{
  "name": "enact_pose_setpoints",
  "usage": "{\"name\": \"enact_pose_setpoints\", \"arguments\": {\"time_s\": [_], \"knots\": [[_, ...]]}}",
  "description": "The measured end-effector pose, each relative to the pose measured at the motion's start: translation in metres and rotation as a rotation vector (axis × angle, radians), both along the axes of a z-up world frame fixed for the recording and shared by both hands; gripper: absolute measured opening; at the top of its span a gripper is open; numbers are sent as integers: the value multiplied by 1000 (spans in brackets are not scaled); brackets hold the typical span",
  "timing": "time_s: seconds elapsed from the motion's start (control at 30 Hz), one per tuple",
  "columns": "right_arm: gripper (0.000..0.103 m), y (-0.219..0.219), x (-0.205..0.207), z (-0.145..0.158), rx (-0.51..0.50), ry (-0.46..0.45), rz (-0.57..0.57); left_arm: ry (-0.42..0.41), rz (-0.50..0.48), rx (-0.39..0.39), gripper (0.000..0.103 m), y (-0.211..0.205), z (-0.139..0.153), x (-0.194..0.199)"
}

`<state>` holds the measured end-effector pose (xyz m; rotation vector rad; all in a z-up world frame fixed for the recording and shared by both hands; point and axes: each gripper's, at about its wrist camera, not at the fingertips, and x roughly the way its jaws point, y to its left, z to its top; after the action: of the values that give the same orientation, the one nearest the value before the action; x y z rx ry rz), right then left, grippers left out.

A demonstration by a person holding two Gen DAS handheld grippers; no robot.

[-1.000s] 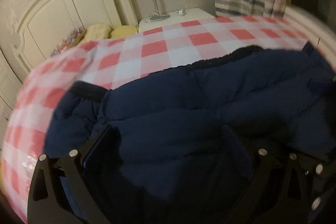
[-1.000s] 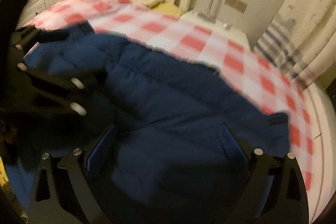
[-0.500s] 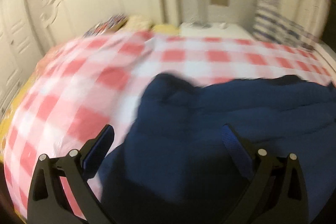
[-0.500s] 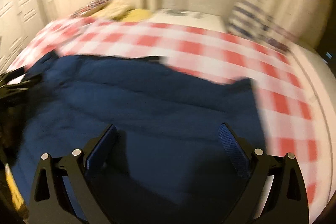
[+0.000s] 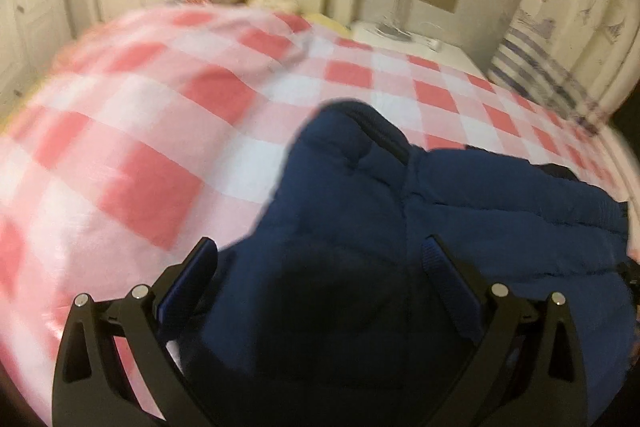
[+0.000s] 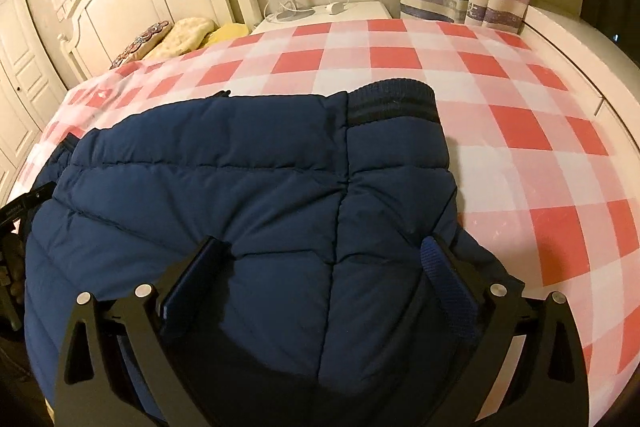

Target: Fold large clothes

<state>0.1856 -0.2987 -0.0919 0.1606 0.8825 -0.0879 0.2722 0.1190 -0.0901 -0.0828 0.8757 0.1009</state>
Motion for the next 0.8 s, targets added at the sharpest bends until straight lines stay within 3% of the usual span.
{"name": "enact_pose_setpoints", "arguments": {"time_s": [0.03,0.07,0.17,0.23,0.3,0.4,0.5,0.8], "knots": [[95,3,-4,5,-32,-10,-17,-43,22,58,100,-7,10,-11],[95,7,-10,11,-57,-25,-36,-75,9,66,100,-13,18,-22],[95,26,-33,37,-83,-114,-1,-156,-111,39,100,-46,43,-52],[96,51,-45,54,-129,-154,65,-199,-194,94,101,-79,50,-66],[96,76,-51,62,-173,-165,136,-195,-268,138,101,-105,45,-69],[97,110,-47,49,-209,-127,242,-97,-316,208,101,-135,6,-57],[98,119,-31,11,-176,-52,262,-120,-308,188,101,-135,-7,-56],[98,117,-30,5,-125,-51,263,-106,-317,159,101,-130,-12,-57]]}}
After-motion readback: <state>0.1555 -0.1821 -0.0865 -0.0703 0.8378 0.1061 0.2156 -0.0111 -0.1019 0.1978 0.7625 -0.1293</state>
